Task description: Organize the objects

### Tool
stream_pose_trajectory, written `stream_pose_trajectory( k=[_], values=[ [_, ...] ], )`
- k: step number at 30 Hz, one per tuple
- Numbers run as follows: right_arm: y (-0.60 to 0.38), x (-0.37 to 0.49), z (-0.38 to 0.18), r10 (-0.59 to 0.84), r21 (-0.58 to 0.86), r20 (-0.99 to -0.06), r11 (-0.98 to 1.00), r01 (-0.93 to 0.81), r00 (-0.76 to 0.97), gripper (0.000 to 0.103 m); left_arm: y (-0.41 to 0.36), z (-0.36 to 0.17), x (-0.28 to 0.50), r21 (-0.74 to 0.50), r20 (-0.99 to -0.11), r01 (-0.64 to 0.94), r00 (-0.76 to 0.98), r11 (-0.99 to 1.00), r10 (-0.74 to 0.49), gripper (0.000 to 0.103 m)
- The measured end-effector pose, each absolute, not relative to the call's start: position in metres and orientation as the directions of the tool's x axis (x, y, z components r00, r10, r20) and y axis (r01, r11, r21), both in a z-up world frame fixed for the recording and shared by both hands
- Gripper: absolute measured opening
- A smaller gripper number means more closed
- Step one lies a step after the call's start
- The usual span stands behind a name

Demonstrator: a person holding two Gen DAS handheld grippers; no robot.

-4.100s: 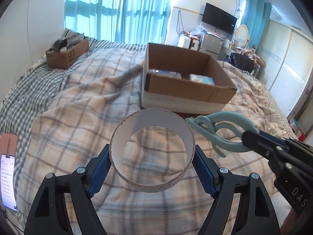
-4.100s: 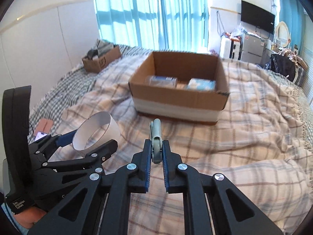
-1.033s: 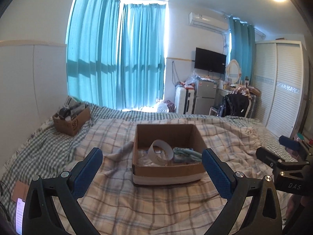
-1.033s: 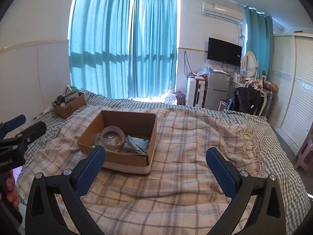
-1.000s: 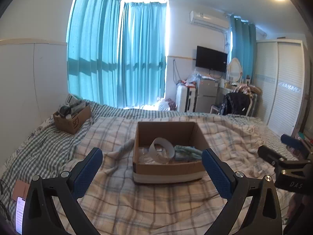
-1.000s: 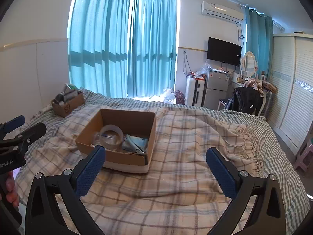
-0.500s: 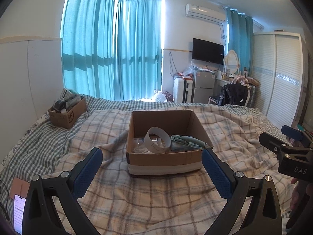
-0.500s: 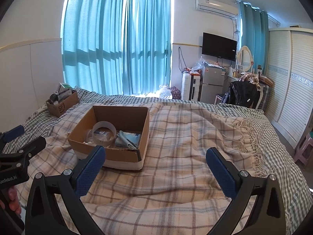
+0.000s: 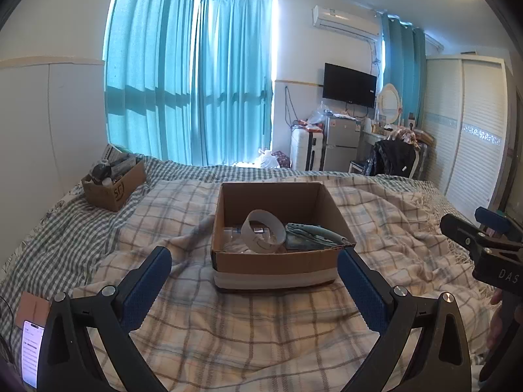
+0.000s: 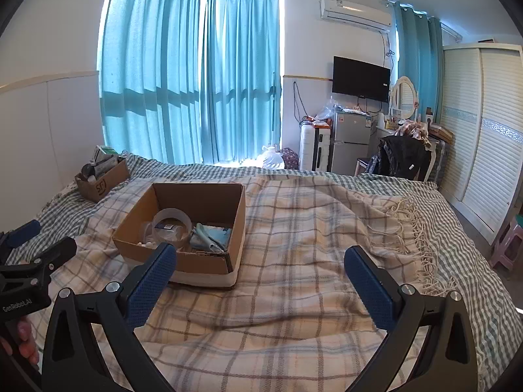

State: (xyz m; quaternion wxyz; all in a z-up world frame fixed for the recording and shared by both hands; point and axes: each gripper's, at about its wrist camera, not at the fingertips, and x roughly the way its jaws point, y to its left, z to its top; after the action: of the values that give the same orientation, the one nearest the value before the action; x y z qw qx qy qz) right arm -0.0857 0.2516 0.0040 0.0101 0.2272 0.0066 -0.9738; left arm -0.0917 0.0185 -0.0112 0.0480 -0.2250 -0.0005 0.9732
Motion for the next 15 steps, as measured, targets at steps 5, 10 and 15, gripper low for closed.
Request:
stream_pose_trajectory(
  k=[5, 10, 15],
  values=[
    [0.2537, -0.0847, 0.0063, -0.021, -0.001, -0.431, -1.000, 0.023, -0.902, 0.103, 0.0236, -0.0106, -0.0928, -0.012, -0.439, -0.099, -0.894, -0.995, 0.094, 0.103],
    [0.2548, -0.0864, 0.0044, -0.017, 0.001, -0.436, -1.000, 0.019, -0.900, 0.103, 0.0243, -0.0125, -0.0940, -0.012, -0.447, -0.100, -0.890, -0.995, 0.095, 0.103],
    [0.2525, -0.0866, 0.0042, -0.018, -0.003, -0.438, -1.000, 0.022, -0.899, 0.103, 0.0234, -0.0144, -0.0940, -0.026, -0.454, -0.101, -0.885, -0.995, 0.102, 0.103]
  ],
)
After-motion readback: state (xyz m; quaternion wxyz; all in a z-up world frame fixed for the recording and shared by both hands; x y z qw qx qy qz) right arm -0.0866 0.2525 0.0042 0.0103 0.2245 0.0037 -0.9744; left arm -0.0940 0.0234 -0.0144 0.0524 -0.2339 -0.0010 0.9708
